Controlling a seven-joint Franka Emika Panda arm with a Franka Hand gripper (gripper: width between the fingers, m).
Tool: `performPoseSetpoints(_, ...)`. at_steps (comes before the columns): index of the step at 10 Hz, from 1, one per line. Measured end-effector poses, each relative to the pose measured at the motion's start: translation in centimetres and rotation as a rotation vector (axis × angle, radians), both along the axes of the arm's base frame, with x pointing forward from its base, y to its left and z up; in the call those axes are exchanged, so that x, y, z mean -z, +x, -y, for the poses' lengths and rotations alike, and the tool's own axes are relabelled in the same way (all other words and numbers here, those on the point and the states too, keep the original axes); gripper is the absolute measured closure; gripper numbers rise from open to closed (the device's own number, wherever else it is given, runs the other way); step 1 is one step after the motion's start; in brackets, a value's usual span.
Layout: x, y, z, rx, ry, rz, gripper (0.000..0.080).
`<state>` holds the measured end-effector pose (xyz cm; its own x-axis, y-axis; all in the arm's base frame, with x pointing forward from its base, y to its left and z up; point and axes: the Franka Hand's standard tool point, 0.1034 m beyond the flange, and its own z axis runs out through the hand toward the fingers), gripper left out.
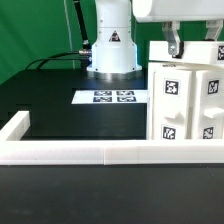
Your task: Assemble cabinet
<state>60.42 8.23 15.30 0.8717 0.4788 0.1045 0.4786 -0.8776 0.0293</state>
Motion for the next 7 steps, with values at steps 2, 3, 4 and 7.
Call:
performPoseSetpoints(2, -0.02, -0.05, -0.09, 0.208, 0.027, 0.015, 0.0239)
performPoseSetpoints(3, -0.02, -0.01, -0.09, 0.306, 0.051, 0.025, 0.0239)
performPoseSetpoints(4, -0.02, 0.06, -0.08, 0.35, 0.061, 0.033, 0.0239)
performPoseSetpoints(7, -0.06, 0.24, -0.02, 0.6, 0.119, 0.029, 0.0239)
